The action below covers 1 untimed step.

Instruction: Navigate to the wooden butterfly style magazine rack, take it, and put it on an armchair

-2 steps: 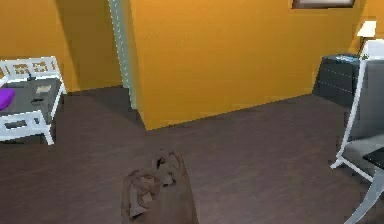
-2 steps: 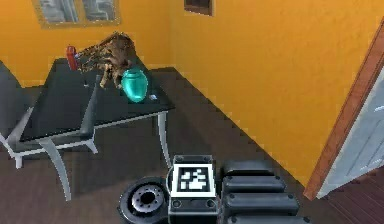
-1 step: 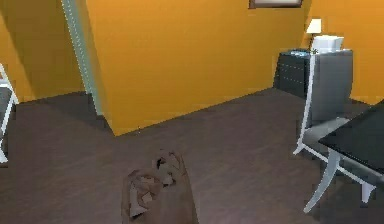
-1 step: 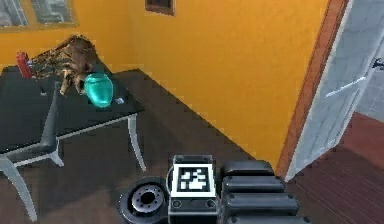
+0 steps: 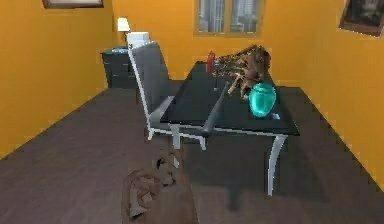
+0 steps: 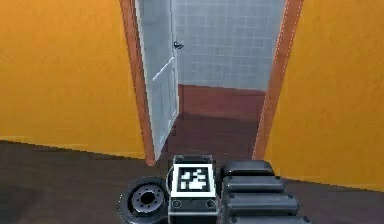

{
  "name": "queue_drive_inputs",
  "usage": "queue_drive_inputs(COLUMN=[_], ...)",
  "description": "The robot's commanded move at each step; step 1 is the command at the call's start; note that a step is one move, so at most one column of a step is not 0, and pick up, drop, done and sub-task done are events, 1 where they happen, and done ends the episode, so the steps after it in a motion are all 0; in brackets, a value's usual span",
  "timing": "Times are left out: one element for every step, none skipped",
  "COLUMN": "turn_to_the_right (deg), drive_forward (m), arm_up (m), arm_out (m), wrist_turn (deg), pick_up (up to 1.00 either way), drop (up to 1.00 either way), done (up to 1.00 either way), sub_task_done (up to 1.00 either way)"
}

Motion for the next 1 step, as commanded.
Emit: queue_drive_inputs(turn_to_the_right=[45.0], drive_forward=[0.00], arm_up=[0.00], arm_out=[0.00], wrist_turn=[0.0], pick_up=[0.00], drop=[0.00], done=[0.00], sub_task_done=[0.00])
